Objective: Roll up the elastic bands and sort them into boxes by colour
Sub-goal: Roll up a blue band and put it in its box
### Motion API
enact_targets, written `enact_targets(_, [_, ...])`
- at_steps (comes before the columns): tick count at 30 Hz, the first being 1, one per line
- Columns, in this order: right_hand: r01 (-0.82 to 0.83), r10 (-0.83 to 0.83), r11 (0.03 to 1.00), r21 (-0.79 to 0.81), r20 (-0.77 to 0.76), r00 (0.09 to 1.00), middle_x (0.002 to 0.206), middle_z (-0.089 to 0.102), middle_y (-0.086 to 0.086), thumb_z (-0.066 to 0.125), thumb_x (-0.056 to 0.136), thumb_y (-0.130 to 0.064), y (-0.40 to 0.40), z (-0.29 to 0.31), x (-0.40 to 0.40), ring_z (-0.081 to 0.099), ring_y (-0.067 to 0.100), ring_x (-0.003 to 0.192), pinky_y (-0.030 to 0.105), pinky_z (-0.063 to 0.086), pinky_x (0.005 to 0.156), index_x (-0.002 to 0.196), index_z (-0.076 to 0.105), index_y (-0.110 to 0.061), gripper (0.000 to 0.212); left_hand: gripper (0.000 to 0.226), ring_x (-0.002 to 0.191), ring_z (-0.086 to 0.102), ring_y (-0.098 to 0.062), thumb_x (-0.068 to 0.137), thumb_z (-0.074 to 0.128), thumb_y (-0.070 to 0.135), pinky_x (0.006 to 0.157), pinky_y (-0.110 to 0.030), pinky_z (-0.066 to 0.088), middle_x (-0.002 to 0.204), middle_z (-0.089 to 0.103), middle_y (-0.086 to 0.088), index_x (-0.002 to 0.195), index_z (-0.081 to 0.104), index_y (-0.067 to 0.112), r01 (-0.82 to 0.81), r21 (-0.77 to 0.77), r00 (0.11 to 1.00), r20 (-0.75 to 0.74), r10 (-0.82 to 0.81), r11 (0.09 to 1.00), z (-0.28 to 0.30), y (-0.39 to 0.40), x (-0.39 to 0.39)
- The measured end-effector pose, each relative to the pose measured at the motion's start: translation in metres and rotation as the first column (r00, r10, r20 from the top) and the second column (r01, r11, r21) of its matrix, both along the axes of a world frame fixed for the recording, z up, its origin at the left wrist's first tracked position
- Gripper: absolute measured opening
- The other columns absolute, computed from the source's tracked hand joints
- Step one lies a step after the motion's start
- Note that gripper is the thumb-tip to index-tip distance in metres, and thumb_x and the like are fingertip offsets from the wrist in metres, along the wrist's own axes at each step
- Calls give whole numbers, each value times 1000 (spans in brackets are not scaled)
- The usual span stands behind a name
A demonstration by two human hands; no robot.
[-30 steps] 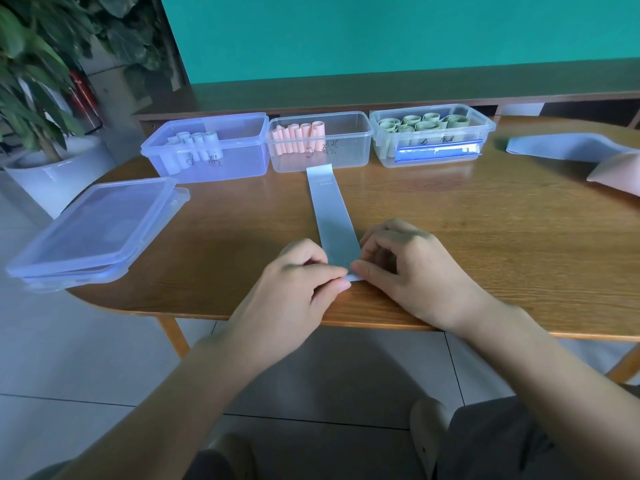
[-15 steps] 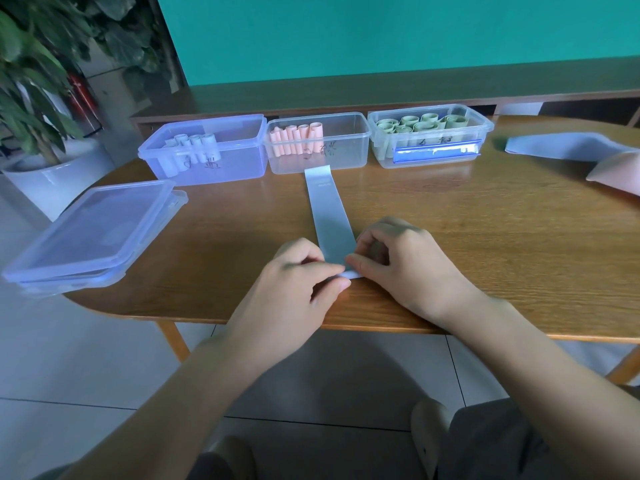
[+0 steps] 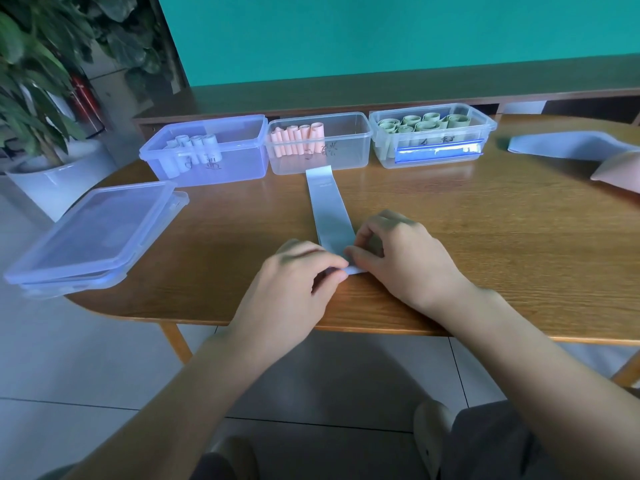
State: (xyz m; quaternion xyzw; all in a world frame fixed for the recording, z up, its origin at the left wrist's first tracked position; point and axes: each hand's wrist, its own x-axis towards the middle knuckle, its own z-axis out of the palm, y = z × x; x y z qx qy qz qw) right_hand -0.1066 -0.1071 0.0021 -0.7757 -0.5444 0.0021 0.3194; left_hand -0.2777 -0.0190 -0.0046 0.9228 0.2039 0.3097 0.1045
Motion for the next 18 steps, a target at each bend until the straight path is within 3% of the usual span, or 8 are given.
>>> enact_targets(7, [-56, 63, 992, 112, -57, 996, 91, 57, -12, 70, 90, -44, -6, -3, 7, 54, 7, 72, 36, 52, 70, 83, 62, -26, 20, 18, 92, 55, -3, 95, 64, 32, 78, -19, 50, 100, 62, 9, 104, 77, 23, -28, -19, 999, -20, 28, 999, 1, -1, 4])
enact_targets(13, [-74, 76, 993, 87, -23, 997, 92, 57, -13, 69, 89, -43, -7, -4, 6, 53, 7, 74, 37, 52, 71, 84, 65, -26, 19, 14, 87, 56, -5, 96, 65, 24, 74, -26, 53, 96, 61, 5, 99, 78, 19, -38, -13, 999, 18, 38, 999, 1, 0, 7])
enact_targets(18, [-36, 38, 997, 65, -34, 999, 88, 56, -13, 69, 89, -46, 2, -5, 9, 50, 8, 73, 38, 50, 73, 82, 63, -29, 20, 14, 89, 57, -4, 94, 67, 28, 76, -18, 51, 102, 63, 9, 106, 74, 22, -32, -60, 999, 7, 33, 998, 1, 3, 7])
